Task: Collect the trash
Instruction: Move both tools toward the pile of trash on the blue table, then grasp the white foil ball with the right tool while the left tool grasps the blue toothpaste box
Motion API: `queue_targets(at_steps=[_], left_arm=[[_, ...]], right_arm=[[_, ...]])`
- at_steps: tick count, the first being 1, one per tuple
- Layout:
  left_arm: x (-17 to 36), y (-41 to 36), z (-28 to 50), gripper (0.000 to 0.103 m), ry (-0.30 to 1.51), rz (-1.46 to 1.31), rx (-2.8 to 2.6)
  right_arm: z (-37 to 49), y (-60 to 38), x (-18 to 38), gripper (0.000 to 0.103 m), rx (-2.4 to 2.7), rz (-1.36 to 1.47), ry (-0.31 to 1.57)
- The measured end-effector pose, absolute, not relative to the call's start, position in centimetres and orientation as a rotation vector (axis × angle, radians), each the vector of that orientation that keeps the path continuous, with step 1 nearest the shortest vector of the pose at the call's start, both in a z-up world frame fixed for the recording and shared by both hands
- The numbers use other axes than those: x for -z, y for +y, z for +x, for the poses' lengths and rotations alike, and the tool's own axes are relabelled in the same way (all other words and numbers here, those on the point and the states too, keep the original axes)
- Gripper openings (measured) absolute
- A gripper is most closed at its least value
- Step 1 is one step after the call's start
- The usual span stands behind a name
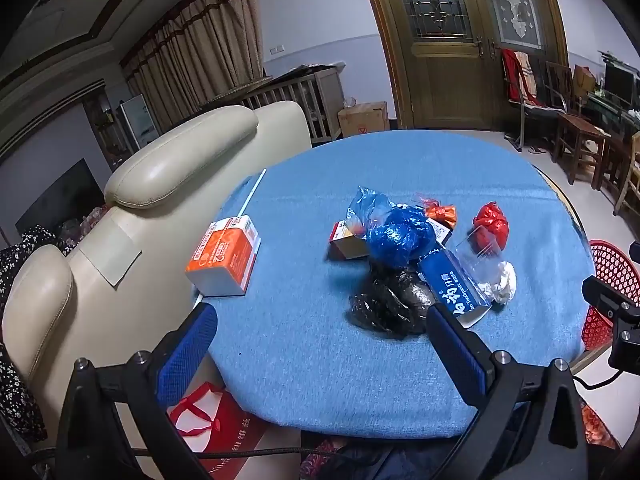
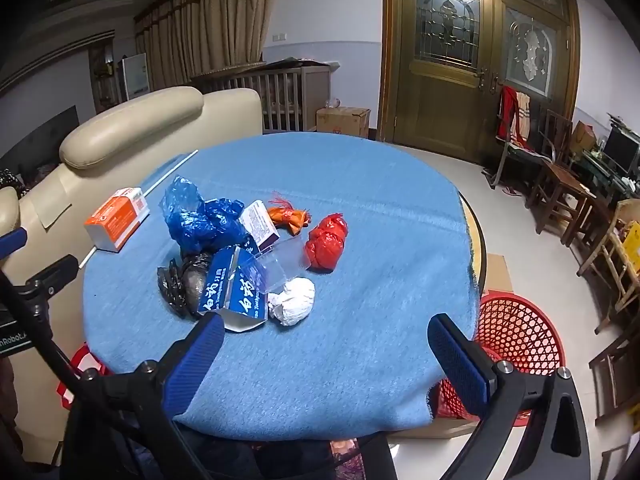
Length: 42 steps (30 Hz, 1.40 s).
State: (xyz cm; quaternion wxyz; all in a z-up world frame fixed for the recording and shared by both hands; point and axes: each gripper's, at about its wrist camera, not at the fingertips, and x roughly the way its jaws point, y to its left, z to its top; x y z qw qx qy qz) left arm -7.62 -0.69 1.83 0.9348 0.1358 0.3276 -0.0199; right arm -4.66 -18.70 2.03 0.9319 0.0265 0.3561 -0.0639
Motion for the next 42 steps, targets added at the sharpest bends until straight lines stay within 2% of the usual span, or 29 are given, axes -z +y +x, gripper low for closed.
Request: queue_targets(at_steps=[23,34,36,38,40,42], left_arm=[[-1.0,-0.8,-7.3,0.103,0.706,0.274,0.048],[1.3,0.0,-5.4,0.103,0.811,0.201,0.088],[1.8,-0.1,-5.0,0.103,0.832,0.194,0.096],[2.2,-0.3,-4.7,0.103,0.838,0.197,0.099],[2.4,-0.4,-4.5,0.103,0.84,0.199,0.103],[2.5,-0.5,-4.3,0.103,0.84,0.202,0.107]], right_arm=[[-4.3,-19.2,-1.3,0.103,0.118,0.077,0.762],[-1.9,-21.8,1.8,0.102,0.021,0.288,0.854],[-0.6,-22.6,2.7,0.097,-0.019,0.377,0.881],[1.1,-23.3,3.9,0.082,-0.06,0.44,0.928],[2.7,-23.7,5.1,0.072,-0.089,0.502,0.961],[4.2,-23.9,6.2,0.07,-0.119,0.57,0.985]])
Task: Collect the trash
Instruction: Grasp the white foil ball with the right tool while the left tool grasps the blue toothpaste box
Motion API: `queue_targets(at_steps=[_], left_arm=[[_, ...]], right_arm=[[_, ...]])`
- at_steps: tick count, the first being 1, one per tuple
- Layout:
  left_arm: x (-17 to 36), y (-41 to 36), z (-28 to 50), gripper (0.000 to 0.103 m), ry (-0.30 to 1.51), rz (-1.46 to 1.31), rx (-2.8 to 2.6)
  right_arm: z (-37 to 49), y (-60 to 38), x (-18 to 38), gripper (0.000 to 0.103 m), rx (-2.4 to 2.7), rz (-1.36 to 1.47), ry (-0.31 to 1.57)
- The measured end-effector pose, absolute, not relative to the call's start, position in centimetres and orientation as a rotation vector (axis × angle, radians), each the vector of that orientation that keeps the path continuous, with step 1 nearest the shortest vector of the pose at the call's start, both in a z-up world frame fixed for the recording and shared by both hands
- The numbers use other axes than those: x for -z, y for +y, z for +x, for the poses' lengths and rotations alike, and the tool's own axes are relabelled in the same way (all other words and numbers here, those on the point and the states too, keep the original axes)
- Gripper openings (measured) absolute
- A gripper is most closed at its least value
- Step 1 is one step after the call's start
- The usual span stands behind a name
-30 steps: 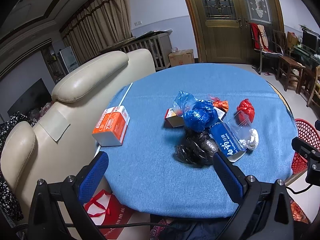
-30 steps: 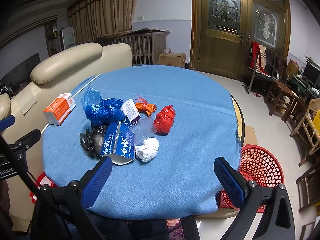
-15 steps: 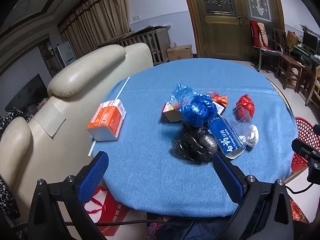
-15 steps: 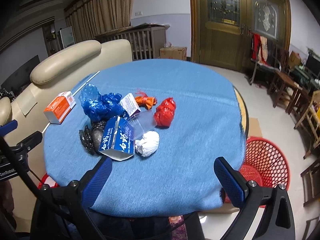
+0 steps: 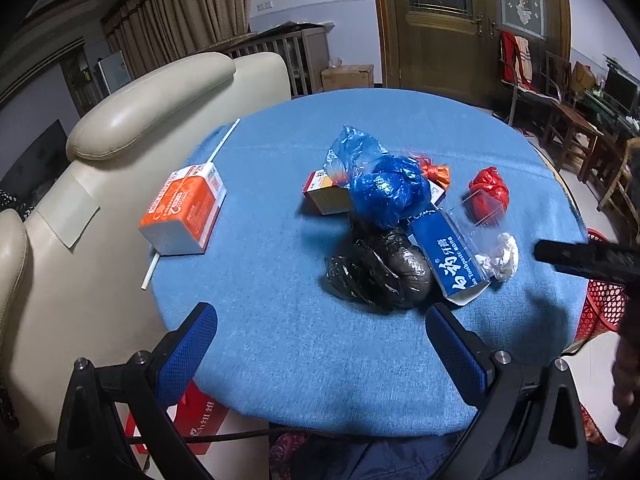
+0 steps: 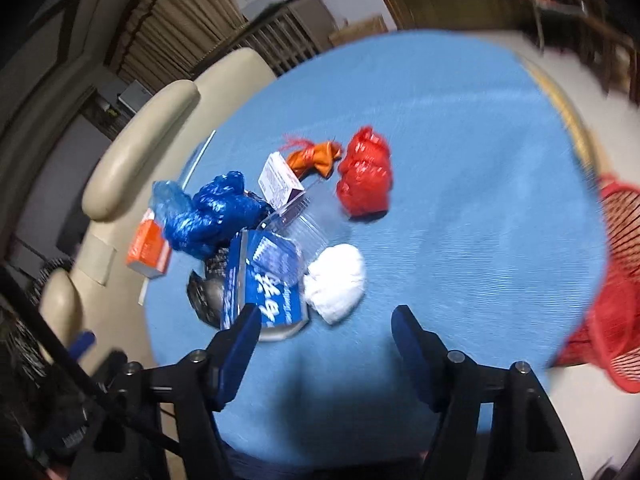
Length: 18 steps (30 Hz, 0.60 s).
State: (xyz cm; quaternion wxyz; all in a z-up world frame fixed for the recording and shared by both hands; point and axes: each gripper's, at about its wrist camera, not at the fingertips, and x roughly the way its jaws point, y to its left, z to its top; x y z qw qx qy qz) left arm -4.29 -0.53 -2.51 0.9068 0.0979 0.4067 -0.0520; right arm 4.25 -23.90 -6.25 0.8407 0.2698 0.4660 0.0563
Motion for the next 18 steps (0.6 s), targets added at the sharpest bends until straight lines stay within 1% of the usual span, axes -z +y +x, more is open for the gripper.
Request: queue_targets(at_steps=[4,6,8,10,11,13,18], left_arm=[[2.7,-0.7,-3.7,0.103,0.838,0.207,0.124],[2.7,-0.9,-3.3,0.103,0.838,0.204,0.141],[2.8,-1.2,-2.8,0.103,0.843,0.194,0.17],[2.8,-1.5,-2.4,0.103,0.851,0.18,0.207],[2.9,-1.9,-2.1,0.103,0.86,0.173,0.234],[3.0,-2.6,-1.6,0.103,0.873,0.167,0.274],[3.4,-5.2,0.0,0.102,0.894,0.164,0.383]], right_arm=[[7.1,-23.8,8.5,0.06,-0.13,0.634,1.055],[8.1,-23.5,9.5,0.059,-0.107,0.63,1.093],[8.6,-23.3,10.2,0.048,-0.078,0.61,1.147],[8.9,-23.0,10.6,0.037,-0.082,0.604,1.152],[8.9,-22.9,10.5,0.034,-0.083,0.593,1.143],[8.7,-23.0,10.4,0.032,-0.086,0.584,1.127],[7.2,-25.1,9.7,0.032,-0.083,0.594,1.041]])
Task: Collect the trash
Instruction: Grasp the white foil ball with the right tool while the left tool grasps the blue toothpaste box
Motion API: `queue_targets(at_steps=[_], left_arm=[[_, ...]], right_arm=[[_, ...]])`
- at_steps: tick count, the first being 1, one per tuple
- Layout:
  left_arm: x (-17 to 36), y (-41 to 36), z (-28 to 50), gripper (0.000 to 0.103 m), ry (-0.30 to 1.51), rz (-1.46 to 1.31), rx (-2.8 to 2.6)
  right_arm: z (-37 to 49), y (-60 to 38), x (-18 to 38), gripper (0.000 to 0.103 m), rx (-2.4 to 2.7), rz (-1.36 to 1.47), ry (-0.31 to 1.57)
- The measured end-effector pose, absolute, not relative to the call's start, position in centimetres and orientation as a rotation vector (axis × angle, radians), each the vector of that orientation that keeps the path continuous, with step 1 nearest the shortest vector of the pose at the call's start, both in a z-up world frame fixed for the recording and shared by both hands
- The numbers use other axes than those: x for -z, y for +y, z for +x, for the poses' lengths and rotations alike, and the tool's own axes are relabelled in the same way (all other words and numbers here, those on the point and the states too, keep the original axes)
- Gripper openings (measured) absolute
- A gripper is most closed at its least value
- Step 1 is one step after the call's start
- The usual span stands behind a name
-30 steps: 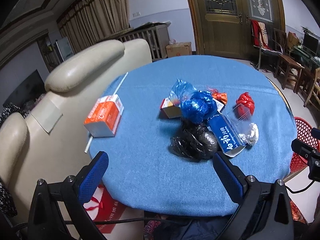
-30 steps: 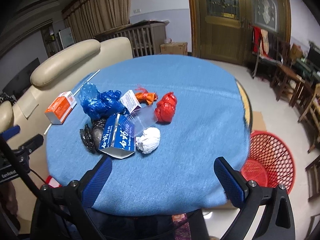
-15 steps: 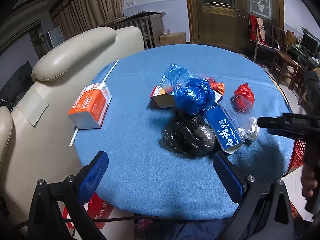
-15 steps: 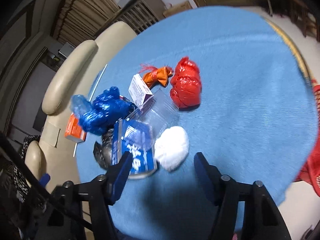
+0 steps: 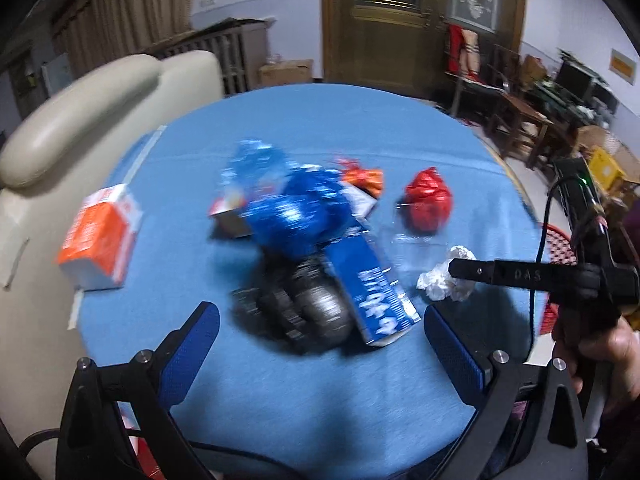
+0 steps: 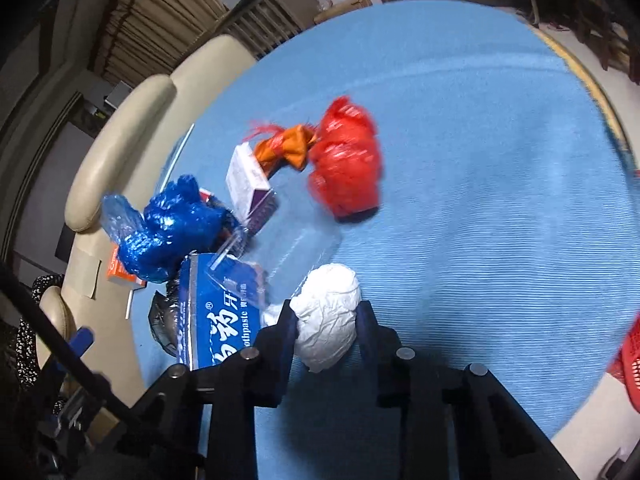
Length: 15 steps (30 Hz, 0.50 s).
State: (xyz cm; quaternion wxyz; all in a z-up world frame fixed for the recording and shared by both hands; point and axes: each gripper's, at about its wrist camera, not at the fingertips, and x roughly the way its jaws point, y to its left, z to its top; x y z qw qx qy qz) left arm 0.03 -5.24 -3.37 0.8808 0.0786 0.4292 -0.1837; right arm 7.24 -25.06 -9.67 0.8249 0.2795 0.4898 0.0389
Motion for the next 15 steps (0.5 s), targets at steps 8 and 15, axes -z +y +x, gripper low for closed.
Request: queue_targets(at_steps=[8,15], left_arm=[[7.3,-10.6,4.2,0.082,1.085,0.159,0.476],[10.0,-12.2,4.6,0.045,1.177,0.136,0.483]], right_arm=[[3.4,-28.5,8.3,0.032,-0.056,0.597,0.944],[1.5,-30.5,7.5,0.032,-0.057,0.594,0.907]])
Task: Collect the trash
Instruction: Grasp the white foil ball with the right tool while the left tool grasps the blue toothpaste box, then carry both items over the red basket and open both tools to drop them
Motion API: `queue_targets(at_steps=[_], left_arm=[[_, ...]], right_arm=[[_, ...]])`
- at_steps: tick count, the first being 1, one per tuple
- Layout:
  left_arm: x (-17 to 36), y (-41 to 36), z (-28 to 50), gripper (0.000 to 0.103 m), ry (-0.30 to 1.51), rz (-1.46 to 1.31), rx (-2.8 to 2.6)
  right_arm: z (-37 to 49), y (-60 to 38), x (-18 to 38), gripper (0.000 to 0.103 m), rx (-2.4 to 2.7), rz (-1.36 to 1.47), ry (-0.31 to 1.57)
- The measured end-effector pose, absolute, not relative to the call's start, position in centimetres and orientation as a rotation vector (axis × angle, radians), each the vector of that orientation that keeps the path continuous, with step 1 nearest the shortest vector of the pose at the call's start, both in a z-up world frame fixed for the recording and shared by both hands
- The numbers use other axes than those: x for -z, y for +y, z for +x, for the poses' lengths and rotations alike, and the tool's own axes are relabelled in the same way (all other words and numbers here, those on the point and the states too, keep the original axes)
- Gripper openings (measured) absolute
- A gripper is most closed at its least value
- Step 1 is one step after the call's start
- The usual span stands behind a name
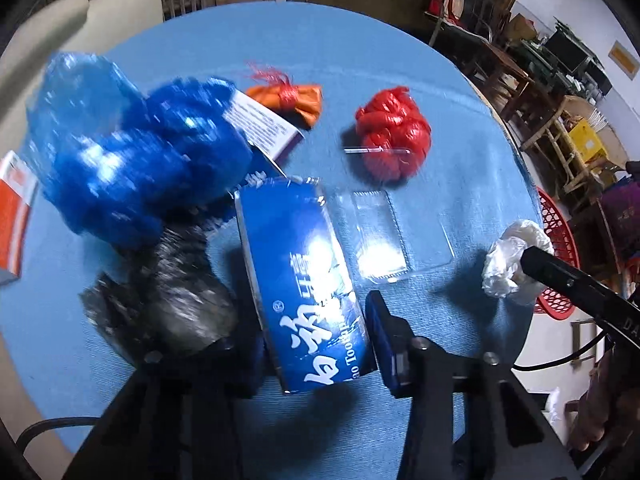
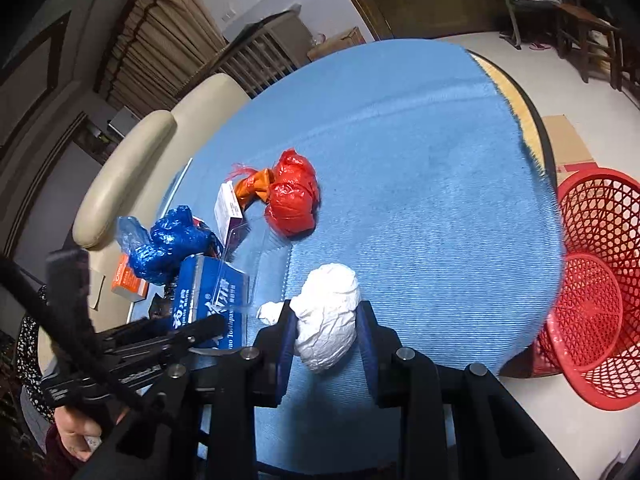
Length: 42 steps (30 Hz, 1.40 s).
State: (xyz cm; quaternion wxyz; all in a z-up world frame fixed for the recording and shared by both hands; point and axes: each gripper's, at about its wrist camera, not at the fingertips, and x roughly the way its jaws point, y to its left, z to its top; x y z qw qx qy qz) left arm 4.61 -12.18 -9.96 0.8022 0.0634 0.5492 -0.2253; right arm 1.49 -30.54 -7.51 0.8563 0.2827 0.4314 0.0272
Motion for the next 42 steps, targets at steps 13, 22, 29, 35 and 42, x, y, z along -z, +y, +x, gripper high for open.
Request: queue_targets(at_steps=[13,22,29,35,42], left_arm=[[3.9,-14.8,-1.7,0.044,0.862,0.345,0.377],[0.4,-17.6,-5.6,0.044,0.734,0.422,0.382],[-0.8,-20.0,-7.2,0.044,0.682,0.464,0.419],[-1.1,-23.0,-8.3,0.044,0.664,0.502,0.46],[-0.7,-26.5,-8.5,0.044,0.695,0.496,0.58]], right_arm=[[-1.3,-32.7,6.2,0.032,-0.087,0.626,0.826],[-3.9,-34.3,4.8,0.032,-0.081,0.647,0.764],[-6.5,-36.0,3.9,0.032,-0.063,0.662,0.713],[-9.0,-38.7,3.6,0.032,-0.025,0.699,0.676],[-11.5,-42.3,4.3,0.032,0.061,0.751,0.648]])
